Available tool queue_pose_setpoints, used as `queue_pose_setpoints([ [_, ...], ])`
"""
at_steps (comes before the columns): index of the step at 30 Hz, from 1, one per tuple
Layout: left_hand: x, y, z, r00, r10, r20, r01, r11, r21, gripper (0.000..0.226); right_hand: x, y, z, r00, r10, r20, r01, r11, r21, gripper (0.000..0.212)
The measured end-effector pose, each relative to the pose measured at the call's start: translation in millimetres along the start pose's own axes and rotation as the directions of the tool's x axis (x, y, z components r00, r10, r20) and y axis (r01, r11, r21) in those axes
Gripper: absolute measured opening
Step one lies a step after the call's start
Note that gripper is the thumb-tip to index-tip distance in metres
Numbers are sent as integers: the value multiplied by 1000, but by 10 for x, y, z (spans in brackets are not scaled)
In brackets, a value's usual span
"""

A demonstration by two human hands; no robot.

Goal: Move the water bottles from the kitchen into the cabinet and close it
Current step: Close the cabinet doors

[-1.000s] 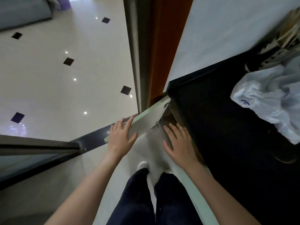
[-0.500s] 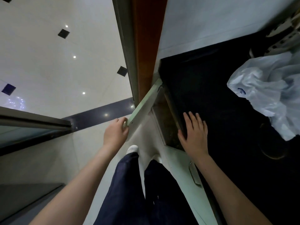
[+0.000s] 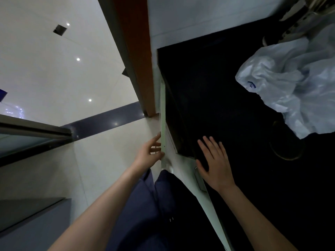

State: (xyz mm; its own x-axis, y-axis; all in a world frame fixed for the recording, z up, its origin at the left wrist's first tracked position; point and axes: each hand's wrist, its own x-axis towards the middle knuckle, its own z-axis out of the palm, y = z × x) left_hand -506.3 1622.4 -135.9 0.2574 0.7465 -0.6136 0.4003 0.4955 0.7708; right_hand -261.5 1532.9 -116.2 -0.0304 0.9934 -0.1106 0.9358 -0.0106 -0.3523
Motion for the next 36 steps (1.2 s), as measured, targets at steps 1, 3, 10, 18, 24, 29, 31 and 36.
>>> queue_pose_setpoints([
  [1,7,-6,42,1000,-12,9,12,1000,-15,77,-26,12,6,1000,0,-7,0,1000,7,61],
  [3,30,-9,130,999,-25,26,26,999,-47,80,-36,13,20,1000,8,-21,-8,1000,16,60],
  [10,106,78,591,998,62,-14,-63,989,-135,84,-21,31,57,999,13,-40,-12,1000,10,60],
  [18,169,111,794,996,84,2,-82,974,-210,80,-25,53,64,999,11,-50,-11,1000,1,59],
  [24,240,131,871,996,61,67,-47,979,-200,84,-27,47,68,999,15,-51,-15,1000,-6,60],
  [29,266,147,852,990,48,136,-23,984,-179,85,-4,33,44,998,32,-54,-31,999,20,57],
  [31,255,163,794,988,62,142,-43,990,-134,81,24,9,13,997,52,-65,-49,998,43,53],
  [36,140,392,581,992,124,-35,-118,984,136,51,90,-113,-142,992,112,-58,-104,988,116,50],
])
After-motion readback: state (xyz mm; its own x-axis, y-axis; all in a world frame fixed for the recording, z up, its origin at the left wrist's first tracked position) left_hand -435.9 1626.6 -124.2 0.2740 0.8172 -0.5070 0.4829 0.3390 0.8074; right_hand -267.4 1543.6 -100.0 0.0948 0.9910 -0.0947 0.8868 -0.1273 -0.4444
